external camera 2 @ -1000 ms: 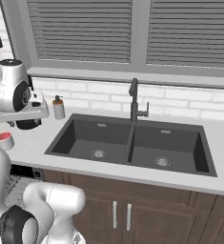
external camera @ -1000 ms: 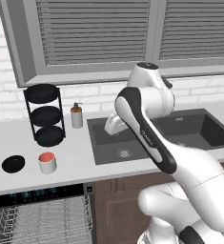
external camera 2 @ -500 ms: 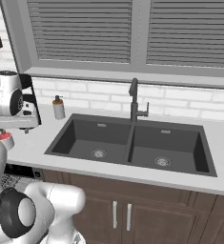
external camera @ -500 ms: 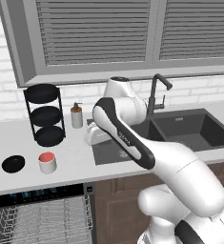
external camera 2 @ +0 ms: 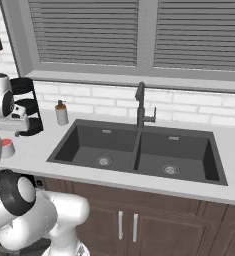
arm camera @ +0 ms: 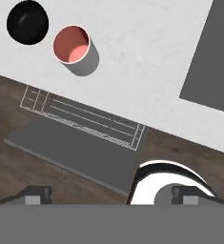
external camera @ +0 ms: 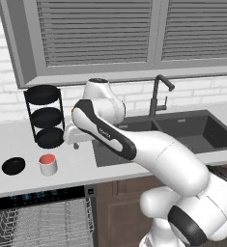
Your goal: Pick up the cup and bowl from the counter, place them in the dishwasher, and close the dishwasher door.
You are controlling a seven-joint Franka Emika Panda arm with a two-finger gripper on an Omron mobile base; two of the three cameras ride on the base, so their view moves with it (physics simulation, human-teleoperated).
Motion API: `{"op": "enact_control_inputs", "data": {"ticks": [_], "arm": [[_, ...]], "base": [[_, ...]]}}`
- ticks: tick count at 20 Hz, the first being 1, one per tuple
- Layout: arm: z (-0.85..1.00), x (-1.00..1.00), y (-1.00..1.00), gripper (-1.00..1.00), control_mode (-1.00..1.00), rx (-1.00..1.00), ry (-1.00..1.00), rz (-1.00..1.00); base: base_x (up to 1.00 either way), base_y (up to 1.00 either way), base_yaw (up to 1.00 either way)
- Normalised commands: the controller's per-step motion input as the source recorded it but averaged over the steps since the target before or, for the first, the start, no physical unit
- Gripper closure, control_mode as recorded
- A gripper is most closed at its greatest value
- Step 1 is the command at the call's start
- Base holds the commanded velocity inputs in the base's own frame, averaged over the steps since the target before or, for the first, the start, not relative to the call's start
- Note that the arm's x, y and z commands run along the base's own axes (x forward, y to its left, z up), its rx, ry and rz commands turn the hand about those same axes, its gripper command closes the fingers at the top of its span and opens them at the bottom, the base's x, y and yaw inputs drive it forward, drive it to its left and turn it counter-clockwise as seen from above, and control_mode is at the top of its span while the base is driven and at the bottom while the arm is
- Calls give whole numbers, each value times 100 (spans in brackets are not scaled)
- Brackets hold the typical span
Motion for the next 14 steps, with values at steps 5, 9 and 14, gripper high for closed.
{"op": "enact_control_inputs", "data": {"ticks": [5,9,14], "arm": [[-16,18,30,-100,-100,-1,0,-13],[-24,13,15,-100,-100,-5,0,-6],[-27,15,18,-100,-100,-1,0,-4]], "base": [[0,0,0],[0,0,0],[0,0,0]]}}
